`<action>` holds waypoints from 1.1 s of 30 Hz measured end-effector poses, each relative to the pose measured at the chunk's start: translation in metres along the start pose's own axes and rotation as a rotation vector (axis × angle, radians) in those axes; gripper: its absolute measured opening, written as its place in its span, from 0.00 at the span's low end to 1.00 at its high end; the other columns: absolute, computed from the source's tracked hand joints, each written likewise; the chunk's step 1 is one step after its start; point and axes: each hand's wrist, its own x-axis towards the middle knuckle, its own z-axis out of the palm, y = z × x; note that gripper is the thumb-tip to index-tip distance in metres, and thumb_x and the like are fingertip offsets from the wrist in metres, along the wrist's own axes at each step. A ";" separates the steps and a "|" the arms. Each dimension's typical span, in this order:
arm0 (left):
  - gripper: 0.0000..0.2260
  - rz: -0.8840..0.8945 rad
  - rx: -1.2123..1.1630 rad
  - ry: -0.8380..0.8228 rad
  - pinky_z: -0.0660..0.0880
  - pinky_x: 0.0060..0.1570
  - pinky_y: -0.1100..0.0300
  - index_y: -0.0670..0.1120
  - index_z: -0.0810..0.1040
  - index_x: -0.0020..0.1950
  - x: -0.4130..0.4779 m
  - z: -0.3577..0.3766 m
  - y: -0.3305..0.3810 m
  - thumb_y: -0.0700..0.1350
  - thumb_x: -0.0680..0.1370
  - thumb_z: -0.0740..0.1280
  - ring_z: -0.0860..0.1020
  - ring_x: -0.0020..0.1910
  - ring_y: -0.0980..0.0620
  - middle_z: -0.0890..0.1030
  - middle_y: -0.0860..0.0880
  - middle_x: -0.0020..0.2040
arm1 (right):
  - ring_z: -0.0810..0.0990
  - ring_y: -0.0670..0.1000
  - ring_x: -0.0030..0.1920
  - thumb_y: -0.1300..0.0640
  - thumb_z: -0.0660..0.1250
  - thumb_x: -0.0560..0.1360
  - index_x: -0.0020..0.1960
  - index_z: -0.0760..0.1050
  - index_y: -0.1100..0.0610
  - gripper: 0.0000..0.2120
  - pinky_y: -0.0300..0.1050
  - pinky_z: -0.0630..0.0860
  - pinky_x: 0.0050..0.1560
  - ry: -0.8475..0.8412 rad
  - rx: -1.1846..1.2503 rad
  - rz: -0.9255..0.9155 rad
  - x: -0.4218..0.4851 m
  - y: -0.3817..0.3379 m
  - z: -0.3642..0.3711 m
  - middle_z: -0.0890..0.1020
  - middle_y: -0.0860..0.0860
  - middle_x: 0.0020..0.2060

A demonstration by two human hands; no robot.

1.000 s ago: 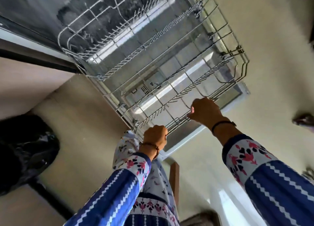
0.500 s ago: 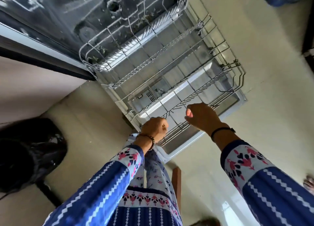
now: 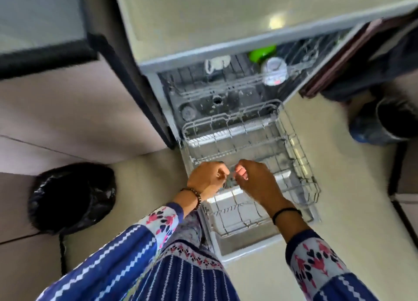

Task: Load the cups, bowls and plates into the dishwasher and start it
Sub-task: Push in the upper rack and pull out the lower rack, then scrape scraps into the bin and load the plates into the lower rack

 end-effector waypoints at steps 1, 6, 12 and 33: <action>0.07 -0.006 -0.013 0.036 0.79 0.50 0.61 0.53 0.82 0.51 -0.010 -0.018 0.003 0.44 0.76 0.68 0.82 0.49 0.56 0.85 0.56 0.49 | 0.81 0.55 0.44 0.58 0.67 0.77 0.50 0.79 0.53 0.04 0.50 0.79 0.45 0.010 -0.001 -0.034 -0.001 -0.016 -0.007 0.84 0.52 0.44; 0.06 -0.038 -0.068 0.226 0.79 0.51 0.59 0.54 0.82 0.51 -0.065 -0.107 0.012 0.45 0.77 0.68 0.81 0.47 0.58 0.84 0.57 0.48 | 0.81 0.51 0.44 0.57 0.68 0.78 0.54 0.80 0.54 0.06 0.48 0.80 0.48 0.040 0.016 -0.215 -0.003 -0.102 -0.035 0.84 0.51 0.46; 0.06 -0.081 -0.119 0.487 0.79 0.47 0.54 0.54 0.83 0.51 -0.126 -0.193 0.002 0.47 0.76 0.68 0.82 0.46 0.55 0.85 0.56 0.46 | 0.82 0.50 0.43 0.54 0.69 0.78 0.52 0.81 0.54 0.06 0.51 0.81 0.47 0.033 0.064 -0.427 0.000 -0.215 -0.045 0.84 0.50 0.45; 0.04 -0.275 -0.356 1.109 0.80 0.43 0.58 0.54 0.83 0.48 -0.320 -0.491 -0.191 0.49 0.74 0.70 0.79 0.38 0.63 0.83 0.58 0.40 | 0.82 0.44 0.38 0.53 0.69 0.78 0.52 0.80 0.49 0.03 0.41 0.79 0.44 -0.182 0.074 -0.952 0.029 -0.638 0.048 0.83 0.46 0.38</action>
